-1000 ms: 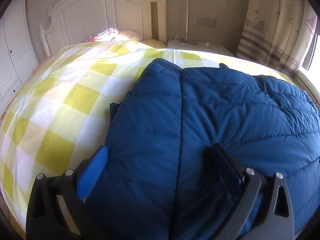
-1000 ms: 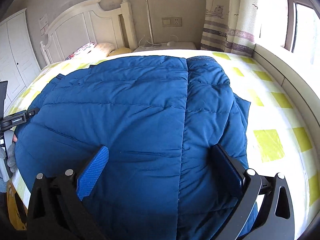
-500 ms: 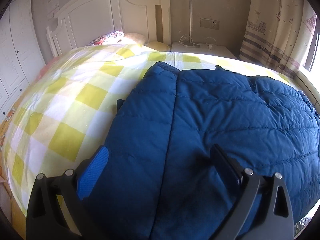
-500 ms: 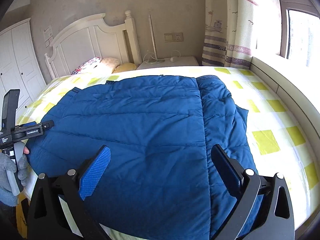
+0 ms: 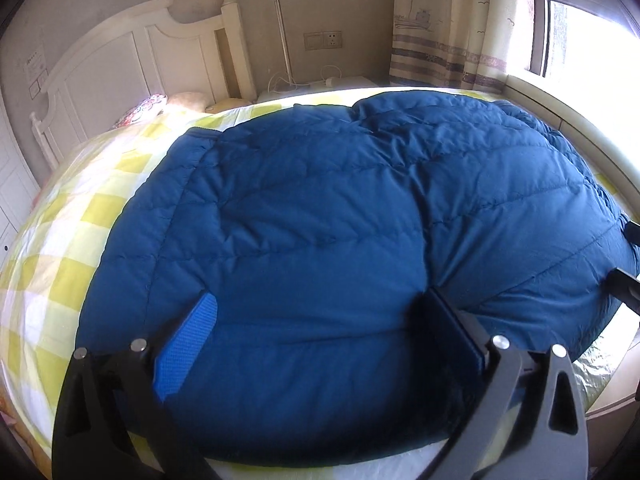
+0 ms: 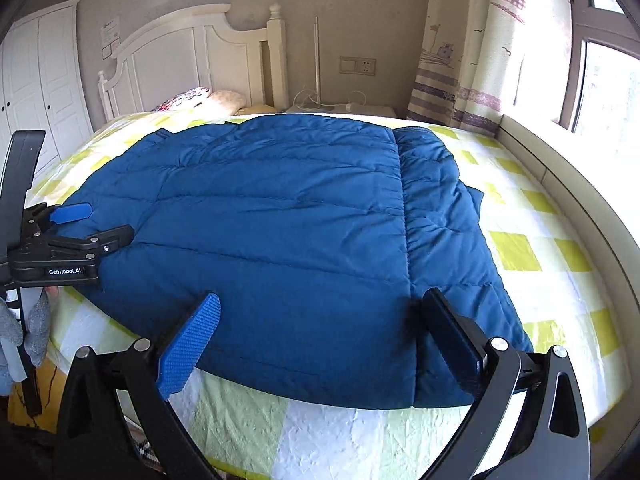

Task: Fold large clothes
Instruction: 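Press both open tools along the folded blue jacket to flatten it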

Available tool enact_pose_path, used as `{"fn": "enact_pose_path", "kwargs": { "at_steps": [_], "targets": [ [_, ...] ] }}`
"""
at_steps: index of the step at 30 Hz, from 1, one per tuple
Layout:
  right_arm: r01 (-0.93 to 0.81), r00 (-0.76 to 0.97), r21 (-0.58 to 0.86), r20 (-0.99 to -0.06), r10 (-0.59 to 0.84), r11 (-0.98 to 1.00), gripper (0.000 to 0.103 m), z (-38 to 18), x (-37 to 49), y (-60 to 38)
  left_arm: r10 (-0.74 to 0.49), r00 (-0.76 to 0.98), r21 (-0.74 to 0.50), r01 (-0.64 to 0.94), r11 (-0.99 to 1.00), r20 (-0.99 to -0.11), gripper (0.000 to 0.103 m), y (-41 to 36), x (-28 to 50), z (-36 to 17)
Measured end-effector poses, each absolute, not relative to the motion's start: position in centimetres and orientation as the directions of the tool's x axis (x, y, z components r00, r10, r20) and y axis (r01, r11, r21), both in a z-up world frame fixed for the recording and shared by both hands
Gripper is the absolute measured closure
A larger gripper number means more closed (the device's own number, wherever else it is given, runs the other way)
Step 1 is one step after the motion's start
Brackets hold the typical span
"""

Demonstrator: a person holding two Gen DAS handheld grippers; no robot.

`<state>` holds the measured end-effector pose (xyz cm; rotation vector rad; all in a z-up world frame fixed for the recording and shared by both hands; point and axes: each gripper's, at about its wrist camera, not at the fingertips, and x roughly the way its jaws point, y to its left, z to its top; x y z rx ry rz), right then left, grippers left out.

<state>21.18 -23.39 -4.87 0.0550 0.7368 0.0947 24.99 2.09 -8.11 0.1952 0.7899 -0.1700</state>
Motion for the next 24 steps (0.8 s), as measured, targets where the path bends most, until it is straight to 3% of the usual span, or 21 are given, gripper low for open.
{"fn": "enact_pose_path", "kwargs": {
  "at_steps": [3,9,16,20,24],
  "targets": [
    [0.035,0.758,0.243,-0.638,0.133,0.969,0.006,-4.9,18.8,-27.8,-0.074,0.693,0.111,0.218,0.970,-0.717,0.002,2.1,25.0,-8.3],
    [0.106,0.718,0.557,-0.616,0.324,0.824,0.007,-6.8,15.7,-31.0,-0.070,0.690,0.114,0.218,0.969,-0.720,0.002,2.1,25.2,-8.3],
    [0.101,0.697,0.605,-0.609,0.378,0.790,0.007,-8.0,17.9,-29.5,-0.079,0.690,0.107,0.223,0.969,-0.719,0.002,2.2,25.2,-8.3],
    [0.117,0.665,0.570,-0.654,0.362,0.814,0.004,-7.9,22.3,-27.8,-0.088,0.687,0.098,0.228,0.969,-0.721,0.002,2.2,25.2,-8.5],
    [0.202,0.760,0.695,-0.555,0.337,0.690,0.004,-8.4,25.7,-29.1,-0.100,0.685,0.099,0.245,0.964,-0.722,0.002,2.3,25.4,-8.7]
  ]
}}
